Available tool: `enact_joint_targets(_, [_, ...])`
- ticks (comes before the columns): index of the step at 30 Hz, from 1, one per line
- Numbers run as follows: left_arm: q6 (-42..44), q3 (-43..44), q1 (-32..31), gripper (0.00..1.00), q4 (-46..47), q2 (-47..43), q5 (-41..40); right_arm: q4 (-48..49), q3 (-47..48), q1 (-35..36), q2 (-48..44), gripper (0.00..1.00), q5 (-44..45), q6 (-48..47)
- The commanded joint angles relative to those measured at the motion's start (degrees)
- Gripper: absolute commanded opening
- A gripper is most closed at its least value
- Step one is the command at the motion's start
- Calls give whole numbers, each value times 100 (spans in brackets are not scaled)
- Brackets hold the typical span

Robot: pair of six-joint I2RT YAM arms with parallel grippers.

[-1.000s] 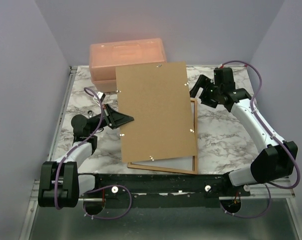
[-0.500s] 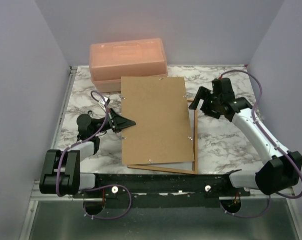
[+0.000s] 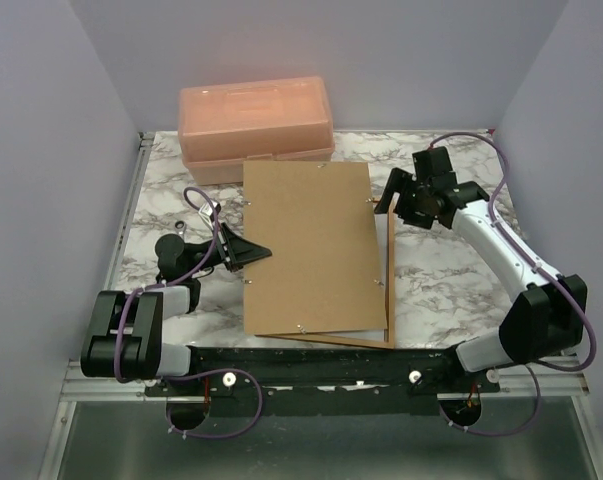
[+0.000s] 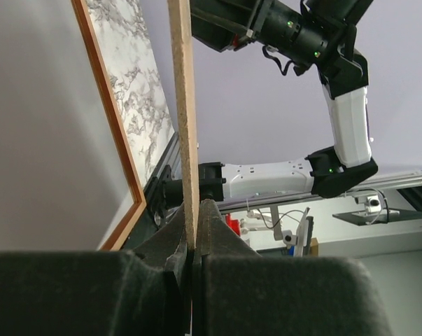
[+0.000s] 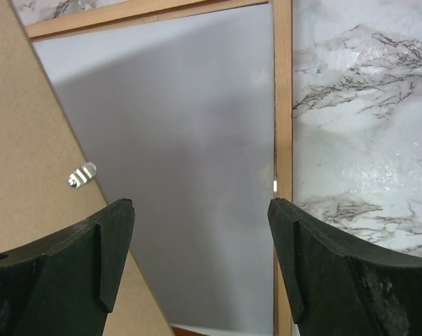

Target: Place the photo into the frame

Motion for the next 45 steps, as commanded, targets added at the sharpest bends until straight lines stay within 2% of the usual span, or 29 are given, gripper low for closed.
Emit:
enact_joint_targets(1, [-118,-25,-34,0,728,65,109,169,339,30,365,84,173,-124])
enact_joint_targets(15, [-87,-67,-124,0,776,251,167,81,1409,76,1336,83,397,-402])
enact_joint_targets(24, [7,-103,-148,0,658,230,149,-2,1783,74,1572,84,708,-546])
enact_joint_targets(32, [44,-80,-148,0,592,199,100,-127,789,78,884,86,1144,-434])
enact_joint_targets(38, [134,-63,-148,0,390,50,28,-216,-231,103,190,88,702,-245])
enact_joint_targets(45, [657,25,-148,0,-584,-351,-146,-434,-869,567,-378,88,442,103])
